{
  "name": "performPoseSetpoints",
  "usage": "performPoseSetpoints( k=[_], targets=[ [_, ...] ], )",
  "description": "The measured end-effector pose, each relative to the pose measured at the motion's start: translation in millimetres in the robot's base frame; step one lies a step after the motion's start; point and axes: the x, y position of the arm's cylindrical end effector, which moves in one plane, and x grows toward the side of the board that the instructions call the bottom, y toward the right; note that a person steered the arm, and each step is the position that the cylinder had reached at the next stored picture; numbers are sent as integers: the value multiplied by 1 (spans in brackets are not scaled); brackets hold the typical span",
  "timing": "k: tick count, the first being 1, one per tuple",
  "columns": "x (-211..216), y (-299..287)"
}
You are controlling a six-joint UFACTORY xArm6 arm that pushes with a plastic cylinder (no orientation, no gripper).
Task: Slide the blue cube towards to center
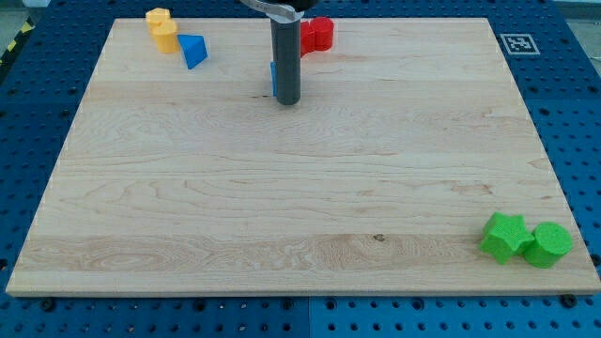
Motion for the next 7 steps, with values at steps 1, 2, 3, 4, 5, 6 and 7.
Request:
performPoseSetpoints(
  k=[1,2,3,4,5,6,7],
  targets=[
    [0,0],
    [0,0],
    [0,0],
    [0,0],
    [0,0],
    [-14,-1],
    [-15,32]
  ],
)
